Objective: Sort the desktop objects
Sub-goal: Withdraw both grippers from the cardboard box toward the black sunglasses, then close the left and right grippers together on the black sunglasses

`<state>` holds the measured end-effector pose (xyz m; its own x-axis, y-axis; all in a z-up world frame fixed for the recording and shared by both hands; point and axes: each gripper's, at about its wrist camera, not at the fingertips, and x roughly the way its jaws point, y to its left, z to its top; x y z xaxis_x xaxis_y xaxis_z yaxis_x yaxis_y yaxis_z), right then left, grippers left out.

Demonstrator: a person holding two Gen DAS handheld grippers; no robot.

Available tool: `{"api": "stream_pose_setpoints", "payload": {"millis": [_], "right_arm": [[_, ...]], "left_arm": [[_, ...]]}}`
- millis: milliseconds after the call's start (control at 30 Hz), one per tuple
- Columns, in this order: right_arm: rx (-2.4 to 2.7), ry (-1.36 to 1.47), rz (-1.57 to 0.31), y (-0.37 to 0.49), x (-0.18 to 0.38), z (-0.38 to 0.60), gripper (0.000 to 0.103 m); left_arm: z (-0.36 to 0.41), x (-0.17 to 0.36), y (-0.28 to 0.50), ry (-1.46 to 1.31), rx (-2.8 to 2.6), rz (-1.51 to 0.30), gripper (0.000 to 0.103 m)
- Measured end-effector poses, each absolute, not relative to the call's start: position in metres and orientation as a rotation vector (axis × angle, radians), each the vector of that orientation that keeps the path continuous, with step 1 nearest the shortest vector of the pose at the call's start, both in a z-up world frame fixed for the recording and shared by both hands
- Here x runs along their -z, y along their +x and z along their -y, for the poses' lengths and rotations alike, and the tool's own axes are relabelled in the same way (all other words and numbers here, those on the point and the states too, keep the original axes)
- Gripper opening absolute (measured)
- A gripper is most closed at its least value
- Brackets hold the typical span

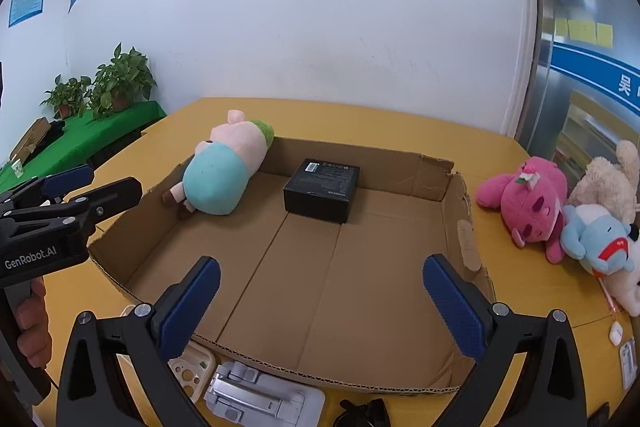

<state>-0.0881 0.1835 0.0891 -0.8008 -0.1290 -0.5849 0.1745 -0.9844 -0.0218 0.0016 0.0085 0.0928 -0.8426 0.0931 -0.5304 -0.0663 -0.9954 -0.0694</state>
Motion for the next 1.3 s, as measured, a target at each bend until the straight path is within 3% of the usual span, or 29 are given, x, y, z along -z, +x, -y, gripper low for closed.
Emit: {"api": "stream_pose_setpoints", "payload": {"millis": [433,700,800,900,933,1000,1133,1200,1300], "right_arm": [[2.894,0.894,-0.144,-0.072,-0.088,-0.196,0.103],[2.826,0.936,0.056,-0.011,-0.056,-0.273,0.103],[2.754,1.088,0.204,0.006,-0.030,-0.302,0.103],[2.738,1.226,0.220,0.017,-0.012,-0.311,0.101],[2.726,1.264,0.208,0.018,-0.007,-0.310,0.098],[2.652,1.333,0.153,0.017,0.000,-0.302,0.083],[2.576,1.388,0.001,0.013,0.011,-0.275,0.066],[2.557,1.421,-0.007,0.011,0.018,-0.270,0.043],[2.502,1.489,0.080,0.010,0.030,-0.273,0.018]], "left_arm": [[-0.014,-0.084,-0.001,-0.901,-2.862,0.099,0.090],[-0.063,-0.041,-0.002,-1.097,-2.557,0.140,0.090],[-0.086,-0.025,-0.002,-1.164,-2.420,0.153,0.090],[-0.110,-0.017,0.004,-1.158,-2.403,0.065,0.090],[-0.117,-0.017,0.006,-1.149,-2.410,0.016,0.090],[-0.126,-0.017,0.008,-1.150,-2.379,-0.016,0.090],[-0.129,-0.025,0.013,-1.140,-2.345,0.002,0.090],[-0.129,-0.030,0.018,-1.125,-2.313,0.029,0.090],[-0.137,-0.032,0.026,-1.118,-2.206,0.054,0.090]]}}
